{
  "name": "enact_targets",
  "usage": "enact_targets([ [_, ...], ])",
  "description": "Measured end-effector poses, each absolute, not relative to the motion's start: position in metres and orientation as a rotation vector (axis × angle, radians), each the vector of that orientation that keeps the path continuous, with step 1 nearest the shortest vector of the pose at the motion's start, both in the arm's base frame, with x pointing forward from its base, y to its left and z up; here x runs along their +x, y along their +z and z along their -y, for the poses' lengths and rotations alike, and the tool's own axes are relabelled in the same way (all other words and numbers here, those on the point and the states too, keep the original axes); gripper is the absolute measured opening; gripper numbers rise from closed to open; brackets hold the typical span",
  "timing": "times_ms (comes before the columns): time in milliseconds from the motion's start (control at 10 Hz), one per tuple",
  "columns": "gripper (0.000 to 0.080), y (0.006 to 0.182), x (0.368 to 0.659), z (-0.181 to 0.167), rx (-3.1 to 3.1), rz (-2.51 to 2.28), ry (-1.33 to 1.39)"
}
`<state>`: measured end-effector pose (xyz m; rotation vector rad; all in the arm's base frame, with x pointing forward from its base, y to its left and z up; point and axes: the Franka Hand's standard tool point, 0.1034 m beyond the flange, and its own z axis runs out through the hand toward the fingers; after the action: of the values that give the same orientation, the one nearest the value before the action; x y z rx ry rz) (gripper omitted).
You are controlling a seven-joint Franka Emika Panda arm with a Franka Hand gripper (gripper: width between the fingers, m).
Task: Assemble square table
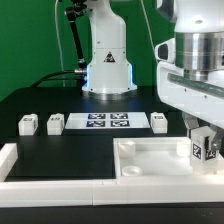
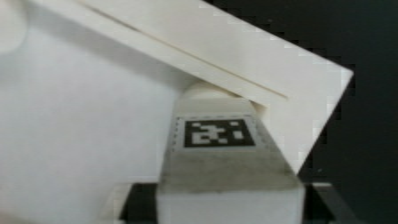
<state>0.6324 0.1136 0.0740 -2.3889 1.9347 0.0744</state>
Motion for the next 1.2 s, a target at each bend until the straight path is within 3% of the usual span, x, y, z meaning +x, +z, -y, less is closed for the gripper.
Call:
enact_targets([
  [300, 0.0290, 0.0733, 0.6300, -0.1151, -2.125, -2.191, 0.079],
  [400, 0.0390, 0.0724, 0.6297, -0.1150, -2.126, -2.191, 0.081],
  [500, 0.0390, 0.0714, 0.6288, -0.1153, -2.174, -2.146, 0.079],
  [600, 0.0562, 0.0683, 0.6245, -0.1168, -2.272, -2.058, 0.074],
  [700, 0.0631, 0.0682, 0.6241, -0.1162, -2.472, -1.859, 0.041],
  [1200, 0.0649, 0.0673, 0.6250, -0.1125, -2.870, -1.224, -0.001],
])
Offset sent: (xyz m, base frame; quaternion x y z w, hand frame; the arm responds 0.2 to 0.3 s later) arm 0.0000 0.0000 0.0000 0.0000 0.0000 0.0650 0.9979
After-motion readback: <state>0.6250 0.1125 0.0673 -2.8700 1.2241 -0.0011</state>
